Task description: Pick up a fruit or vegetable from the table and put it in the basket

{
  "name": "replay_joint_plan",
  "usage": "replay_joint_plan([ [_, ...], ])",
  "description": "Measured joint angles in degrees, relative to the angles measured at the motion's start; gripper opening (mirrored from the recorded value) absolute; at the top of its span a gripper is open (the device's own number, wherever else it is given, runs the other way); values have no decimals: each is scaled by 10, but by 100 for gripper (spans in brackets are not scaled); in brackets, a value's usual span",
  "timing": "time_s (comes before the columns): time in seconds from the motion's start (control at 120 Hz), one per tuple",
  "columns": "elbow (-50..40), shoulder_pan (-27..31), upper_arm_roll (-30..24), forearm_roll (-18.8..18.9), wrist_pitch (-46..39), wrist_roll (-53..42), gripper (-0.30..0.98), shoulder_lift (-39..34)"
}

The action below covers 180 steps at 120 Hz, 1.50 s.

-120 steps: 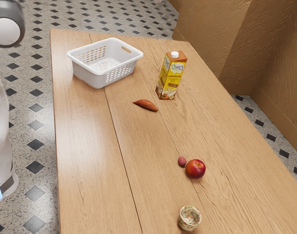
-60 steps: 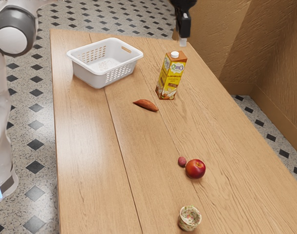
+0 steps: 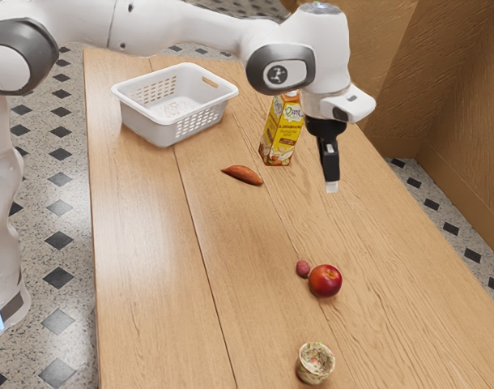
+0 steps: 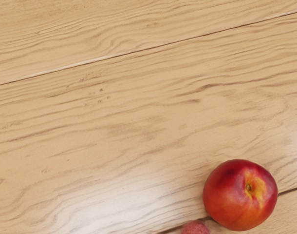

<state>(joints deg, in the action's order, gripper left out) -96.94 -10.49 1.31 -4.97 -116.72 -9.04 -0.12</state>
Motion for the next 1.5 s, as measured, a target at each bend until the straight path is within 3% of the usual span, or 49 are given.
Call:
replay_joint_plan([
  [0.125,-14,-6,-2,-1,-62,2,66,39],
  [0.308,-25,-69,-3,1,-86,3,66,71],
  [0.8,-20,-51,-2,-13,-102,5,66,147],
  [1.5,-2,-52,-17,-14,-122,6,66,183],
])
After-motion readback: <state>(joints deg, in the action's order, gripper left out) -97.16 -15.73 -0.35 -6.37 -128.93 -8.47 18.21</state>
